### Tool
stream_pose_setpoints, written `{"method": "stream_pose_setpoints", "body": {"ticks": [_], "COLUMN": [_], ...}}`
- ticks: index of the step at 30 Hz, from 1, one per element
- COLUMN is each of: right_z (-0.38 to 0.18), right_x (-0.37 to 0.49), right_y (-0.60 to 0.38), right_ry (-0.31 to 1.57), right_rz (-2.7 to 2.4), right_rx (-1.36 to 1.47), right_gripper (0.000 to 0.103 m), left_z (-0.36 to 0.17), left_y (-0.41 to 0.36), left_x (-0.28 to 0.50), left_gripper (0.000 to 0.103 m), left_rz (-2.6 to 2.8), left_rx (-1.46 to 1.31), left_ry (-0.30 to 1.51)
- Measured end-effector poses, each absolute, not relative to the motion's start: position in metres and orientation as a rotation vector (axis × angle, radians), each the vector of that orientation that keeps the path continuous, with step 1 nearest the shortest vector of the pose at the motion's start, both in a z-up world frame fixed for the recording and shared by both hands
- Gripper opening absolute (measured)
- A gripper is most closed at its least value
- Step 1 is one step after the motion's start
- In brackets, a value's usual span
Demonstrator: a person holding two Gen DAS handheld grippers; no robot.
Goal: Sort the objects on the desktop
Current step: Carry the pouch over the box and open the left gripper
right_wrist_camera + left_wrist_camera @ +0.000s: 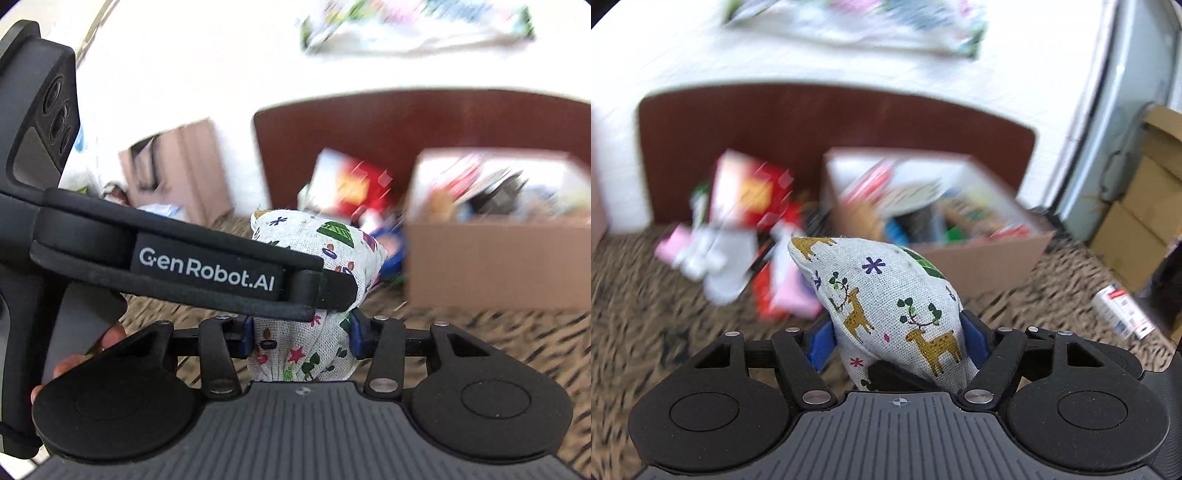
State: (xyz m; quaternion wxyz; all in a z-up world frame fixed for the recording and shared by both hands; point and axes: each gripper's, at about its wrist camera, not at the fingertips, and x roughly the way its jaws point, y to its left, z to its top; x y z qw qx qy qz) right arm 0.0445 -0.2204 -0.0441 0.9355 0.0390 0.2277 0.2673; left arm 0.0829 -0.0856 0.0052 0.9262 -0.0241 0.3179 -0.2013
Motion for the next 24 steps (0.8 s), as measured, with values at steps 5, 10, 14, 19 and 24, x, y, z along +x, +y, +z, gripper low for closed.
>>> {"method": "stream_pose_setpoints", "body": {"ticks": [5,10,14,19,24], "right_z": [-0.012,0.011,0.02,0.026,0.023], "right_x": [0.069,0.106,0.143,0.193,0.233], "right_y": [-0.263,-0.306,-0.331,-0.355,-0.372], "right_ry": [0.375,0.331,0.327,0.346,0.368], "right_rz": [0.443,0.368,0.321,0.287,0.256], "right_rx": [0.077,0.087,0.068,0.032,0.014], "right_gripper": [0.052,0.052,0.052,0.052,0.052], "left_z": [0.035,0.054,0.059,0.056,0.048], "left_y": [-0.139,-0.184,-0.21,-0.233,-0.255], "left_x": [0.118,0.162,0.206,0.259,0.305], "left_gripper": [0.072,0.072,0.072,0.072,0.072], "left_rz": [-0.501,-0.565,-0.604,-0.632,-0.652], "left_rx": [-0.031,-0.041,-0.058,-0.112,-0.126], "left_ry": [0.567,0.528,0.527,0.544,0.561]}}
